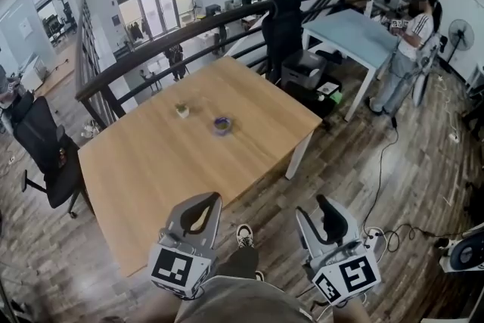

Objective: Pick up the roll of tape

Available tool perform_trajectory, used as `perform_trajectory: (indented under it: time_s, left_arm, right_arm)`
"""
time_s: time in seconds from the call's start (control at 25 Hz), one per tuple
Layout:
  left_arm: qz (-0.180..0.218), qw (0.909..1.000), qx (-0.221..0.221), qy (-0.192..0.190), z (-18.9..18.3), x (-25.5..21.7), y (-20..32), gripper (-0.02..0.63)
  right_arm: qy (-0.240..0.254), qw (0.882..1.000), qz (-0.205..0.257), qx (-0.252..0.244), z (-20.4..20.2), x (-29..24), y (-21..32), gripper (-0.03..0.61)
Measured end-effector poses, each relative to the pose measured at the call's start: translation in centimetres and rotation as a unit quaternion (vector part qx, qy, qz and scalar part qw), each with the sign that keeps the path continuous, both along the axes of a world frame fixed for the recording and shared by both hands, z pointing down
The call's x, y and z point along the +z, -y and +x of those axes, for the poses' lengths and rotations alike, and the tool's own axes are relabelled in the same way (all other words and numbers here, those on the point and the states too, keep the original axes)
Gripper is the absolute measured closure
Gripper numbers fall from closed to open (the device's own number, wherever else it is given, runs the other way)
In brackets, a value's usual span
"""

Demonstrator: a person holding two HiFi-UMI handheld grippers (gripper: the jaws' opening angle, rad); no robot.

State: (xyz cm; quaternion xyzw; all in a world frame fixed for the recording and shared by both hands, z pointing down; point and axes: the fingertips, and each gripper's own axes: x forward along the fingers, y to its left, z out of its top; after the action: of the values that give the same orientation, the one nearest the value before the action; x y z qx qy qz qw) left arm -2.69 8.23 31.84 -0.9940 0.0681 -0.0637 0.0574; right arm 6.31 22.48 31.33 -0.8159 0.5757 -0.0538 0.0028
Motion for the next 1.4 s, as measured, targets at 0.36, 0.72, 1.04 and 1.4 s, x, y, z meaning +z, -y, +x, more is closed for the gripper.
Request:
perform_trajectory:
  time_s: [0.36, 0.72, 1.04, 1.4]
  left_arm:
    - [-0.018, 0.9997, -0.017, -0.006, 6.1, 0.7, 6.1, 0.614]
    - [-0.030, 0.9987, -0.040, 0.005, 11.2, 1.8, 15.7, 0.614]
    - [-0.055, 0.9955, -0.068, 0.037, 13.5, 5.4, 24.1, 0.614]
    - [-0.101, 0.9865, -0.118, 0.050, 14.2, 8.7, 29.3, 0.614]
  right_arm:
    - [-0.005, 1.000, -0.023, -0.017, 6.5, 0.5, 6.2, 0.405]
    - [-0.001, 0.998, -0.054, -0.045, 12.7, 1.2, 16.6, 0.405]
    - [0.012, 0.991, -0.100, -0.083, 16.3, 4.1, 26.6, 0.405]
    - [0.022, 0.980, -0.145, -0.138, 18.0, 8.3, 34.6, 0.405]
